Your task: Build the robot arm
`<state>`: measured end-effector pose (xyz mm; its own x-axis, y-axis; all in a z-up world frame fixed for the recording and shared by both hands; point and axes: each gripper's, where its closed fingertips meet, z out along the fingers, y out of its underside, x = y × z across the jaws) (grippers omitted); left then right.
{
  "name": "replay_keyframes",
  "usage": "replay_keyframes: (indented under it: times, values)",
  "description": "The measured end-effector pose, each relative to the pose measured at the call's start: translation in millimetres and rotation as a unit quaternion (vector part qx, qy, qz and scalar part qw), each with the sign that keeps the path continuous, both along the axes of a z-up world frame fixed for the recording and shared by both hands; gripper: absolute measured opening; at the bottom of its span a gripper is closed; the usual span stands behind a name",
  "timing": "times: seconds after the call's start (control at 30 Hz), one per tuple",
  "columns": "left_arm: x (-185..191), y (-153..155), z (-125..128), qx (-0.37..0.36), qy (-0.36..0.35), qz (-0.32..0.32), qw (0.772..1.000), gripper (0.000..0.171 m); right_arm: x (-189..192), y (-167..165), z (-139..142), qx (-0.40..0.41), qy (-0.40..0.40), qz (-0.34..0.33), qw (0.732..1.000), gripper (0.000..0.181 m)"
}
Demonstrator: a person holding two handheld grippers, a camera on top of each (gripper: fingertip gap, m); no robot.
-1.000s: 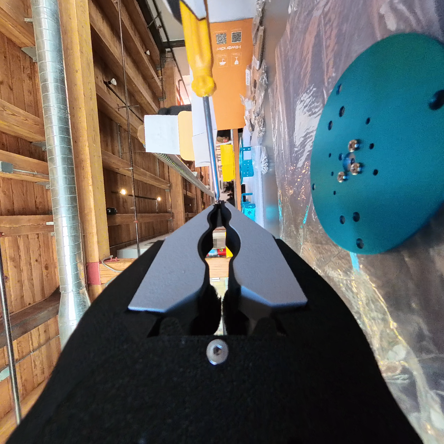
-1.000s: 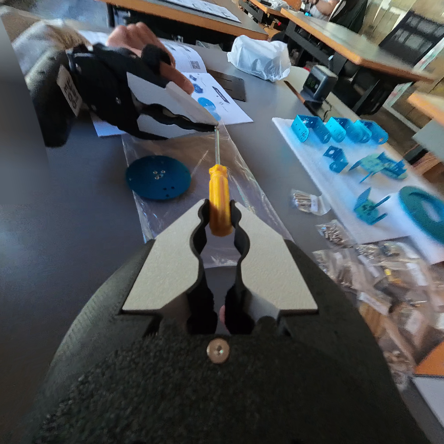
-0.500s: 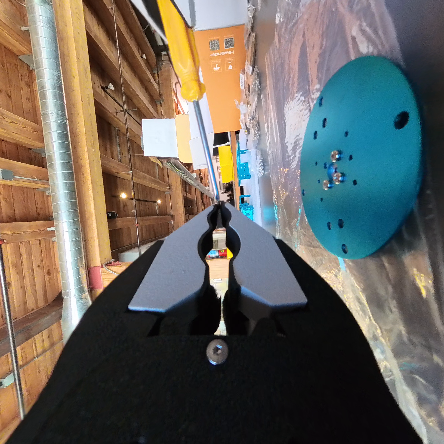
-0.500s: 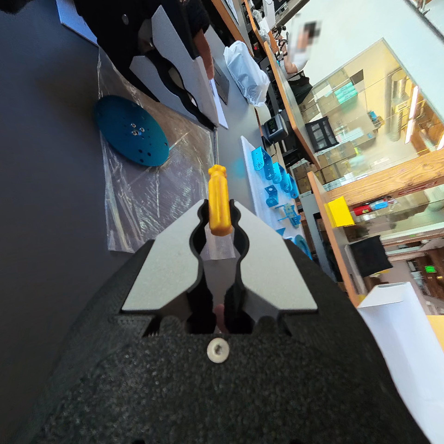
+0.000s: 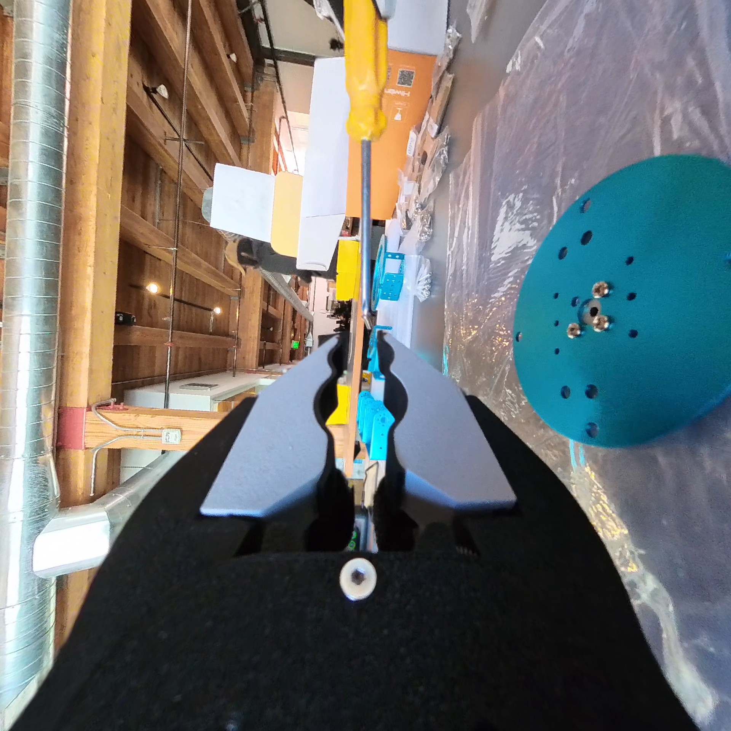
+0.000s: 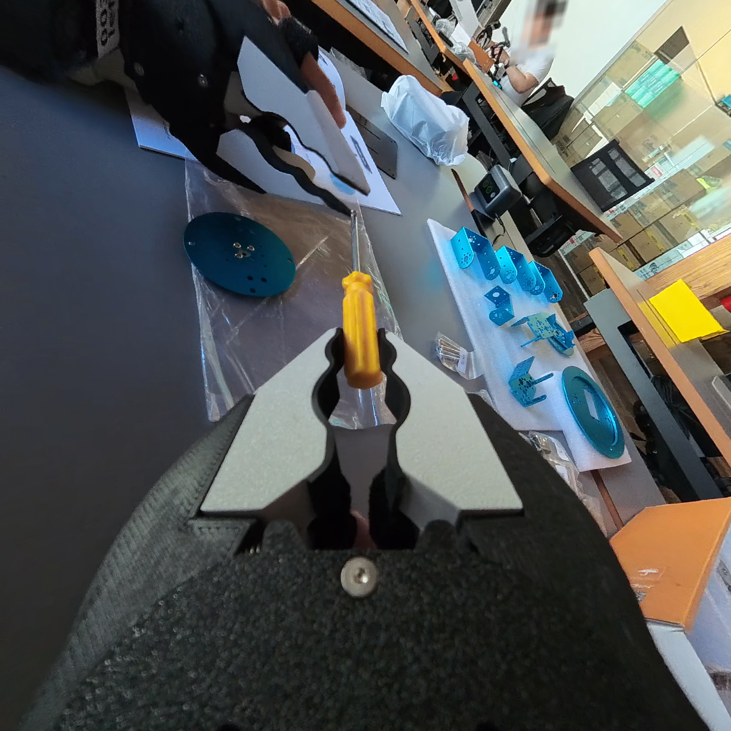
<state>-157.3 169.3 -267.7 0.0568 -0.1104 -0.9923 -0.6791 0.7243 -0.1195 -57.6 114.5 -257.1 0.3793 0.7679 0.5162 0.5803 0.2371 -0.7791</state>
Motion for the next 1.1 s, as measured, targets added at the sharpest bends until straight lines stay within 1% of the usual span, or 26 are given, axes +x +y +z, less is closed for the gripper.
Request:
replay_keyframes:
  times: [0.1, 0.23, 0.37, 0.43, 0.5, 0.6, 0.67, 0.77, 0.83, 0.9, 0.97, 1.03, 1.1]
  values:
    - [-3, 4, -2, -0.001, 0.002, 0.008, 1.0, 0.015, 2, 1, 2, -0.004, 0.006, -0.002, 1.0, 0.016]
    - [-5, 10, -5, -0.022, -0.001, 0.016, 1.0, 0.015, 3, 0, 4, -0.008, 0.012, -0.004, 1.0, 0.016]
    - [-11, 20, -8, -0.063, -0.011, 0.034, 0.997, 0.016, 2, -1, 7, -0.017, 0.026, -0.001, 1.0, 0.016]
    - [-12, 20, -6, -0.09, -0.027, 0.03, 0.995, 0.015, 2, -2, 7, -0.025, 0.032, 0.0, 0.999, 0.016]
    - [-11, 16, -3, -0.104, -0.039, 0.022, 0.994, 0.015, 2, -2, 8, -0.037, 0.043, 0.002, 0.998, 0.016]
    - [-14, 21, -2, -0.109, -0.044, 0.033, 0.993, 0.014, 3, -2, 8, -0.064, 0.061, 0.002, 0.996, 0.016]
    - [-21, 29, -1, -0.137, -0.057, 0.047, 0.988, 0.014, 4, -3, 12, -0.082, 0.056, 0.005, 0.995, 0.016]
    - [-39, 47, 12, -0.178, -0.101, 0.079, 0.976, 0.015, 2, -7, 26, -0.125, 0.041, 0.021, 0.991, 0.016]
    - [-50, 58, 20, -0.222, -0.141, 0.094, 0.96, 0.015, 1, -10, 39, -0.153, 0.01, 0.035, 0.988, 0.016]
    - [-58, 67, 17, -0.291, -0.178, 0.107, 0.934, 0.018, 1, -16, 46, -0.19, -0.052, 0.052, 0.979, 0.016]
    - [-61, 72, 9, -0.355, -0.198, 0.113, 0.907, 0.018, 2, -20, 47, -0.232, -0.145, 0.057, 0.96, 0.016]
    - [-60, 75, 4, -0.393, -0.218, 0.108, 0.887, 0.018, 2, -20, 47, -0.252, -0.228, 0.056, 0.939, 0.016]
    - [-59, 78, 0, -0.421, -0.233, 0.106, 0.87, 0.018, -5, -18, 46, -0.272, -0.291, 0.057, 0.916, 0.017]
